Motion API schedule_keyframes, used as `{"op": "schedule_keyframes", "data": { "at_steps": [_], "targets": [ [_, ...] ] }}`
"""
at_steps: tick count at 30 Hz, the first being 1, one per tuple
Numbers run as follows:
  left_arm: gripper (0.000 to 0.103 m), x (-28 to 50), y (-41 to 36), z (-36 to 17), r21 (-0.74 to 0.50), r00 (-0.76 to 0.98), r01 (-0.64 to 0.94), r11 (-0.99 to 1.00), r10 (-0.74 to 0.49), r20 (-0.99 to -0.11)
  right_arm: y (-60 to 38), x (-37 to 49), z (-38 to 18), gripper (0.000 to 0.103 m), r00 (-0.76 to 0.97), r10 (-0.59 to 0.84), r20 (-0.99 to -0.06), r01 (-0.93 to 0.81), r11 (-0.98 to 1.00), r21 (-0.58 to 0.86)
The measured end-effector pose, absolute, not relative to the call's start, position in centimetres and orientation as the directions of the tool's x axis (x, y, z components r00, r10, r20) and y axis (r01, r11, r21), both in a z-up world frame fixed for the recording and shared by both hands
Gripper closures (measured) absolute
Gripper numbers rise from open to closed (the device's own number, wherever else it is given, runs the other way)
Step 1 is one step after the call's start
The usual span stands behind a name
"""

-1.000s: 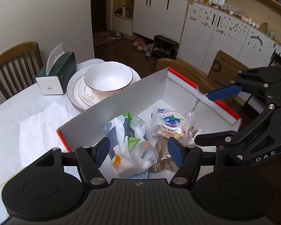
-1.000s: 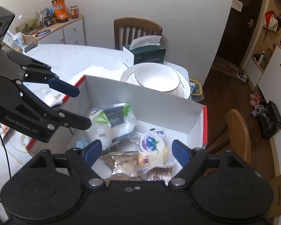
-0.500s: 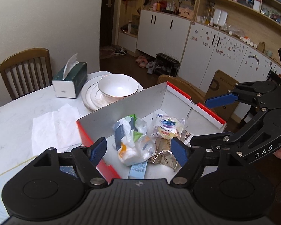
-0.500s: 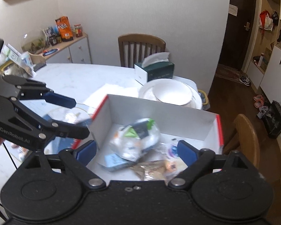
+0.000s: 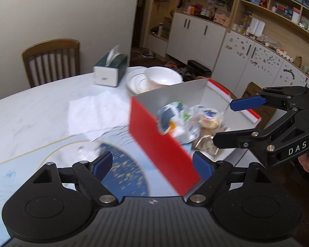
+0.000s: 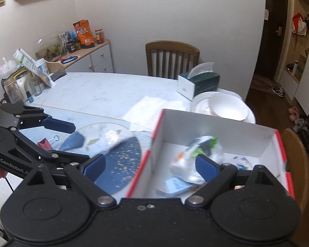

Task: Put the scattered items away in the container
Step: 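Move both tools back toward the pink binder clip and bubble-wrap bag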

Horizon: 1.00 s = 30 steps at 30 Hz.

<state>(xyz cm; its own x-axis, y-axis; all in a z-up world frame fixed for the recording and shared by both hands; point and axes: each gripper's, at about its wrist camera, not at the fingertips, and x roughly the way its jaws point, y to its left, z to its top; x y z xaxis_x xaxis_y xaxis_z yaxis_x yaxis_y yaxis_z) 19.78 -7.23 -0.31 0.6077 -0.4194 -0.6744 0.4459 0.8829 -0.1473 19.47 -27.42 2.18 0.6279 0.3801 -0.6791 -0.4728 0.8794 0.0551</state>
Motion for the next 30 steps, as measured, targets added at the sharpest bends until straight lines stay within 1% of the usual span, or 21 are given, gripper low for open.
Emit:
{"op": "schedule_keyframes", "data": {
  "at_steps": [5,7,8,9,22,30],
  "targets": [
    [0.014,18.8,-3.3,-1.1,-0.139,0.619,0.407,0.903,-0.384,-0.685,-24.4,19.3,1.5,0.009,0.609,0.391,-0.69,-0.485,0.872,0.066],
    [0.01,18.5,-1.8,-1.4,-0.136,0.622,0.393,0.909,-0.372,-0.689,-23.2,19.3,1.2,0.009,0.604,0.391,-0.695,-0.486,0.871,0.067],
    [0.003,18.3,-1.1,-1.6,-0.134,0.626,0.387,0.912,-0.366,-0.689,-22.7,19.4,1.1,0.009,0.601,0.391,-0.697,-0.487,0.871,0.068],
    [0.0,18.1,-0.4,-1.8,-0.132,0.63,0.381,0.915,-0.361,-0.688,-22.2,19.4,0.9,0.009,0.599,0.391,-0.698,-0.489,0.87,0.067],
    [0.0,18.2,8.4,-4.6,-0.116,0.628,0.281,0.953,-0.274,-0.728,-16.3,21.3,-1.4,0.009,0.581,0.356,-0.732,-0.479,0.877,0.046],
    [0.0,18.9,10.2,-7.0,-0.091,0.604,0.316,0.944,-0.275,-0.748,-13.4,23.1,-3.1,0.009,0.568,0.331,-0.754,-0.478,0.878,0.025]
  ]
}}
